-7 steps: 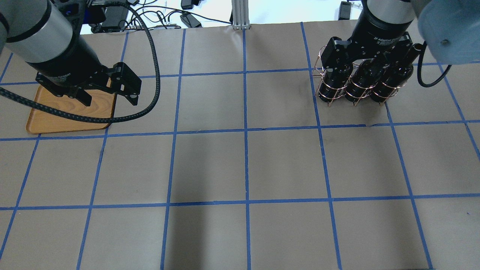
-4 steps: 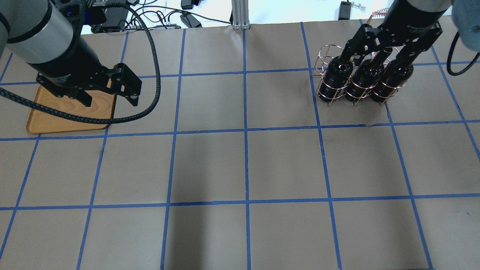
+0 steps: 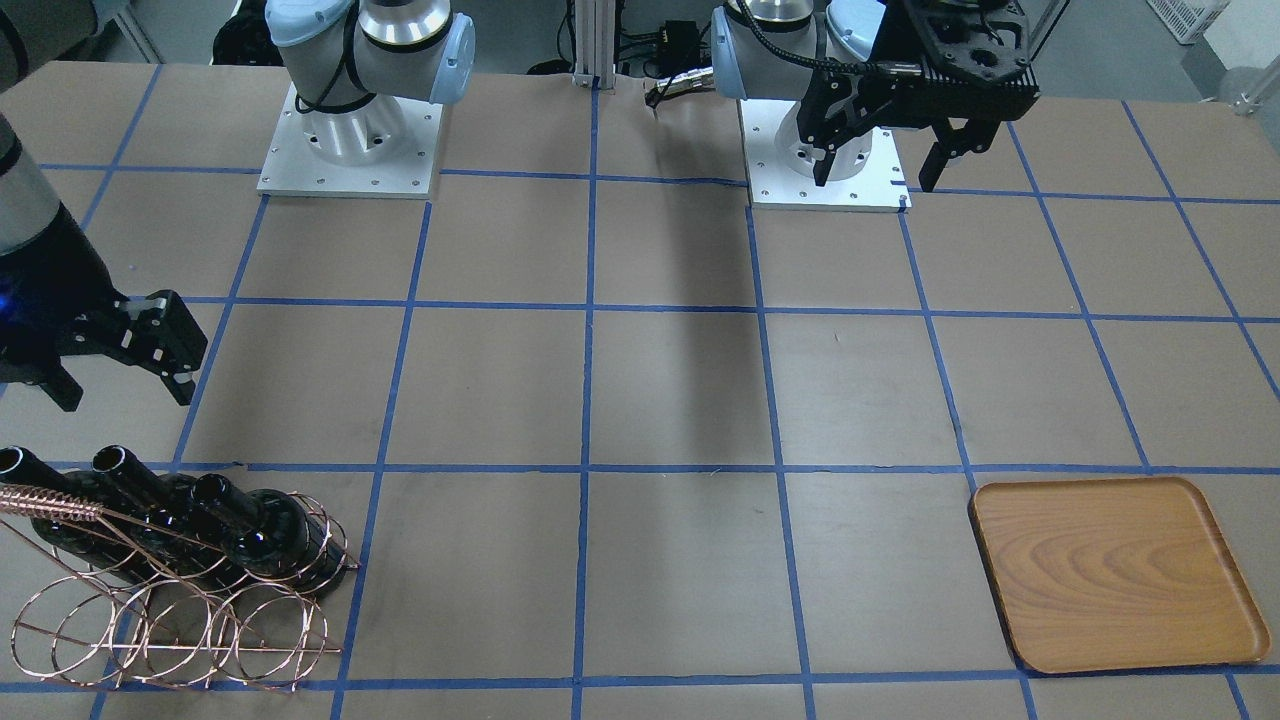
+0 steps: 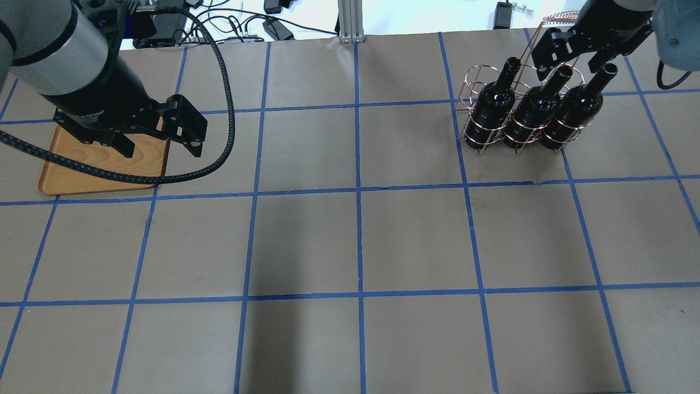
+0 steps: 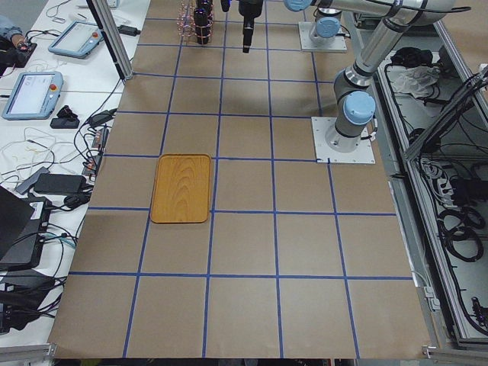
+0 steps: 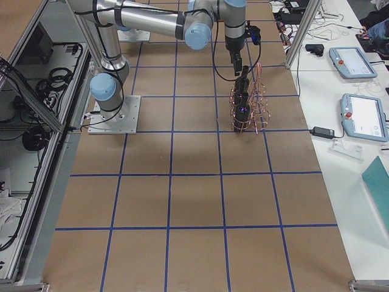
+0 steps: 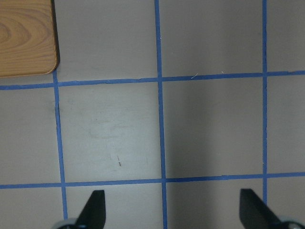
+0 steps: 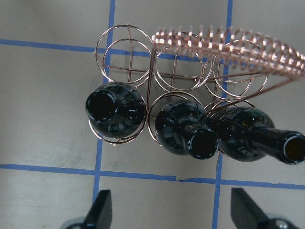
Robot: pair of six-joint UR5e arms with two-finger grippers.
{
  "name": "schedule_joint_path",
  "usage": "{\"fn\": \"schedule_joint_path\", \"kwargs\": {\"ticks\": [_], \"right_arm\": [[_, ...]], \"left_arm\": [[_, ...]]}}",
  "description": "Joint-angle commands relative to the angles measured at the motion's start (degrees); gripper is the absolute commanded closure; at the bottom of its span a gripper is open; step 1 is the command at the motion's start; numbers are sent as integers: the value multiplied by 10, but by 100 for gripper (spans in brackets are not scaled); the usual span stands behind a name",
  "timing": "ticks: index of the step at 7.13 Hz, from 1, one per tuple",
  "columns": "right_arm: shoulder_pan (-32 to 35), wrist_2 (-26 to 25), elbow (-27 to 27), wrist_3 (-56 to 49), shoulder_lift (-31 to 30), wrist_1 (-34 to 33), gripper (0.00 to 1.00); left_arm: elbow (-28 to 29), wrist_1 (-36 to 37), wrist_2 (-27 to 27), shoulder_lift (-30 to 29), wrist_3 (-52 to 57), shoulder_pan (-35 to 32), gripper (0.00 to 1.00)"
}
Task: Take wine from basket and place on tray
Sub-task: 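Lower the right gripper and close it on the middle bottle's neck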
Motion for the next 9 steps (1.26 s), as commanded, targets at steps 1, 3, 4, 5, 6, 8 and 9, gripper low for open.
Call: {"fn": "schedule_joint_path", "kwargs": {"ticks": [1,3,4,5,6,8,9], "right_arm": [[-25,0,1,-30,27,-29,11],[-28,5,1,-22,46,-29,16],[-28,9,3,-21,51,-29,16],[-28,8,4,-21,51,-29,17],[-28,8,4,-20,56,-29,22],[-28,6,4,-23,60,-28,31],[-28,7,4,-23,60,-28,35]], "left_arm": [[0,0,0,0,0,0,0],[-1,0,0,0,0,0,0],[-1,0,0,0,0,0,0],[-1,0,1,0,0,0,0],[-1,0,1,0,0,0,0],[-1,1,-1,0,-2,1,0],[-1,2,-1,-1,-2,0,0]]}}
